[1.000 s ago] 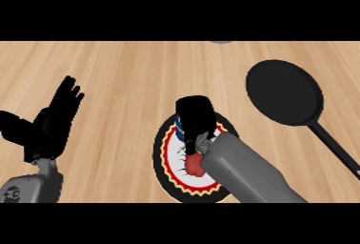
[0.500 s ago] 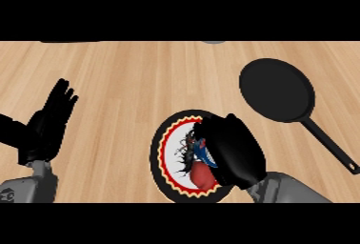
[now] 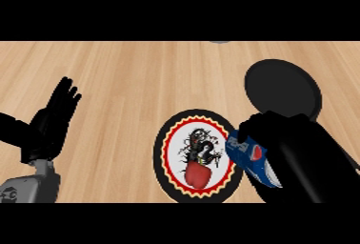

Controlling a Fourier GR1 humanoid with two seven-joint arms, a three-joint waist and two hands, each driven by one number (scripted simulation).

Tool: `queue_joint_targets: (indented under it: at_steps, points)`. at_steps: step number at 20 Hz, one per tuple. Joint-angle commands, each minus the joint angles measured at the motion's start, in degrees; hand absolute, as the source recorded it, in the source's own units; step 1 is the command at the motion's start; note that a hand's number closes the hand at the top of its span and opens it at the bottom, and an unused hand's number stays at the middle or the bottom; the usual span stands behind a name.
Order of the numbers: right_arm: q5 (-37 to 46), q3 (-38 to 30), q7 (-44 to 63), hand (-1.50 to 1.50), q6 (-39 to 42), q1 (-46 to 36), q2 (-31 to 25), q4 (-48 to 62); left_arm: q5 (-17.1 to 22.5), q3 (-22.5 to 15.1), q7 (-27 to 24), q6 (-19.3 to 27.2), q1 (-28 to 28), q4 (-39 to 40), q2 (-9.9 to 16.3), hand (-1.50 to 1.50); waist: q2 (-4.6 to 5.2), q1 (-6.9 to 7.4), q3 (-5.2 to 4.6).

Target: Pick the can from the plate and place it in the pan

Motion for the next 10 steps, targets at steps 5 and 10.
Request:
queue_joint_targets:
  at_steps: [5,10]
  points:
    - [-5.88,-17.94,-7.03,1.5,-1.02,-2.81,0.2,9.61,-1.46,-1.37,2.11,1.9,-2.03,-0.3,-1.68,0.0,0.3,0.79,0.02]
    - [-9.92,-27.11,-20.82,1.5,-6.14,-3.39,-1.7,24.51,-0.21,0.5,0.97,-0.02,-3.21,1.72,-0.04,0.0,0.42,0.98,0.03]
